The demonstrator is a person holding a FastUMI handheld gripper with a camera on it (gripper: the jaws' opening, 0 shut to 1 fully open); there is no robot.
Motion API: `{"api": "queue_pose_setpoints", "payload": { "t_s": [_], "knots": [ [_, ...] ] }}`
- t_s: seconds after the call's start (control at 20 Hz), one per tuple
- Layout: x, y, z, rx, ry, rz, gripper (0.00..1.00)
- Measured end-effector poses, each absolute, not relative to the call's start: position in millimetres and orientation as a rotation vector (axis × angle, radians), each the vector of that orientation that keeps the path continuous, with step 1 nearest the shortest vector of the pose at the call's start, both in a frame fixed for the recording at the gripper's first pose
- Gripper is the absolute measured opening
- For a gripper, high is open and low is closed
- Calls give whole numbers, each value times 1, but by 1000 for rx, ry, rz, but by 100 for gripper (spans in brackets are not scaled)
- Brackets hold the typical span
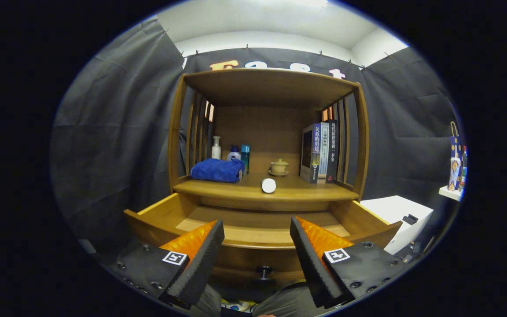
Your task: Pull open the drawer, take out the items inside it, and place them on the countertop above the cabinet.
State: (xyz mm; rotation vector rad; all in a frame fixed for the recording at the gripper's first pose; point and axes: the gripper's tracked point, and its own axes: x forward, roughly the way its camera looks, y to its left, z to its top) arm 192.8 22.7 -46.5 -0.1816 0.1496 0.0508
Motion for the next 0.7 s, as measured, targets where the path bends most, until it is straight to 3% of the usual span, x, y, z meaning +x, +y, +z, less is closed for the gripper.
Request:
{"api": "queue_pose_setpoints", "payload": {
  "t_s": [0.7],
  "knots": [
    [198,9,-87,-225,166,-1,98]
  ]
}}
